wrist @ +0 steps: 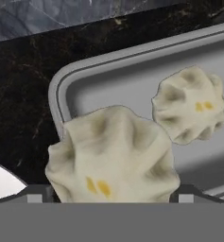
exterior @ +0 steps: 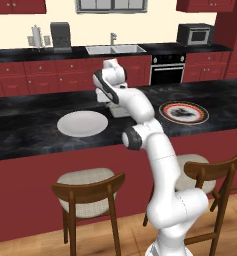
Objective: Place two dumplings into each of the tupperware containers and then place the containers in the fridge.
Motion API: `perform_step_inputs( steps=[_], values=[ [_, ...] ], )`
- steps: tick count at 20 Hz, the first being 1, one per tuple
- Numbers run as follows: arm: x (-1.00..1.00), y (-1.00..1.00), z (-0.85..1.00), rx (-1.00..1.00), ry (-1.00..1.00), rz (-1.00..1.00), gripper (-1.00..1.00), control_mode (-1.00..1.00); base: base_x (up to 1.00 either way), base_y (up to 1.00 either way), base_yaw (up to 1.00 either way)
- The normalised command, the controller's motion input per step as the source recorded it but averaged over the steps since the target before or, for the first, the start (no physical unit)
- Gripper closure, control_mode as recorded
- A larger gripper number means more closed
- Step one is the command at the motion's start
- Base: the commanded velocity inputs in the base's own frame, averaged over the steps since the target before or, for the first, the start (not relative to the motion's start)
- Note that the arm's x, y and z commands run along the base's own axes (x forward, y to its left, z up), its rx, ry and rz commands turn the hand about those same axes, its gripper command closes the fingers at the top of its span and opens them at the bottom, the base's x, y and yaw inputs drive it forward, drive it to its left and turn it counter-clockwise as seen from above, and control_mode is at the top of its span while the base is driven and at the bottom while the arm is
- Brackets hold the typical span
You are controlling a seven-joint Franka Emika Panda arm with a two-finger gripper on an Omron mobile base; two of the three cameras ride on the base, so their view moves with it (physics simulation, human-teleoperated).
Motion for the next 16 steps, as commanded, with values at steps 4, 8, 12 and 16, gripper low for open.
perform_step_inputs(
  steps=[4,8,12,16],
  values=[
    [0.36,-0.37,-0.19,0.0,0.0,-0.02,1.0,-1.0,0.0,0.0,0.0],
    [0.36,-0.08,-0.09,0.0,0.0,0.0,1.0,-1.0,0.0,0.0,0.0],
    [0.14,-0.35,-0.06,0.0,0.0,0.0,1.0,-1.0,0.0,0.0,0.0],
    [-0.08,-0.4,-0.01,0.0,0.0,0.0,1.0,-1.0,0.0,0.0,0.0]
  ],
)
